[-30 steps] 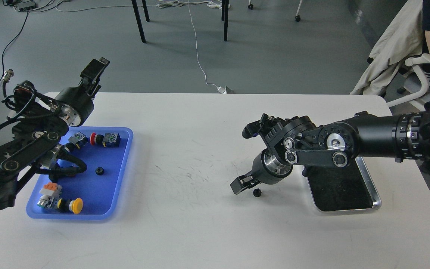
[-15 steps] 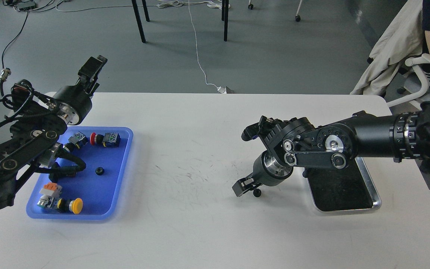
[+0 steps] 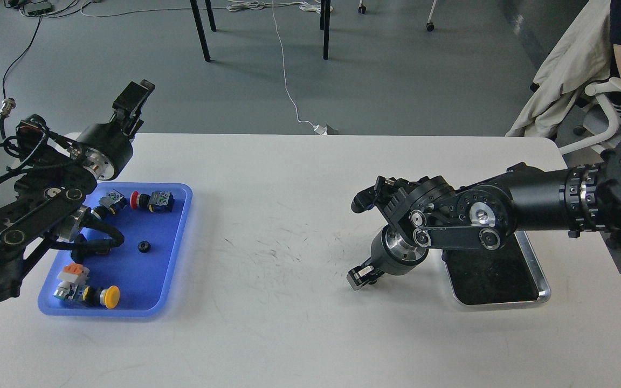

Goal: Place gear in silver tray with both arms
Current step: 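Reach the right gripper down and grasp the black gear on the table, then move the gear into the silver tray and open the right gripper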

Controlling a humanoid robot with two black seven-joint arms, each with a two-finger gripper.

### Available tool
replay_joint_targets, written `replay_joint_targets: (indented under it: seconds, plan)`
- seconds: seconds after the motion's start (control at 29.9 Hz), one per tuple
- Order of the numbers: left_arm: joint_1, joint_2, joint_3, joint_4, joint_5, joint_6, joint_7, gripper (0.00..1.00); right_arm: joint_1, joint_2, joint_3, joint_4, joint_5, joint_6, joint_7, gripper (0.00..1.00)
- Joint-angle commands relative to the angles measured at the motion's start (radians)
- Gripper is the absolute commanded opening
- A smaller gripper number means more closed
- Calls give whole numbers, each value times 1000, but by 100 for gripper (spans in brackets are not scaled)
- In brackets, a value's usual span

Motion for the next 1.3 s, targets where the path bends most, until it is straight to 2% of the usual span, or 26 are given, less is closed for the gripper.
replay_joint_targets:
  seconds: [0.0, 0.07, 0.17, 0.3, 0.4, 0.5, 0.74, 0.87, 1.04, 1.27]
  plan:
    - [0, 1, 0, 0, 0, 0, 0, 98, 5, 0, -1, 0, -1, 0, 1, 31]
    - [0, 1, 0, 0, 0, 0, 0, 98, 8, 0, -1, 0, -1, 0, 1, 28]
    - [-2, 1, 0, 0, 0, 0, 0, 98, 18, 0, -1, 3, 0, 0, 3, 13]
    - [0, 6, -1, 0, 0, 0, 0, 98, 33, -4, 0, 9, 4, 0, 4, 2]
    - [-2, 6, -1, 0, 0, 0, 0, 98, 57, -21, 14, 20, 11, 0, 6, 2]
    - [-2, 7, -1, 0, 0, 0, 0, 98, 102, -96, 46, 49, 13, 0, 7, 2]
    - [-6, 6, -1, 0, 0, 0, 0, 98, 136, -442, 147, 126, -18, 0, 15, 3]
    - [-8, 1, 0, 0, 0, 0, 2, 98, 61, -594, 153, 95, -175, 0, 44, 4]
    - [-12, -3, 2, 0, 2, -2, 3, 98, -94, -621, 221, -46, -240, 0, 63, 4]
    - [-15, -3, 2, 0, 2, -3, 5, 98, -217, -541, 275, -152, -242, 0, 63, 6]
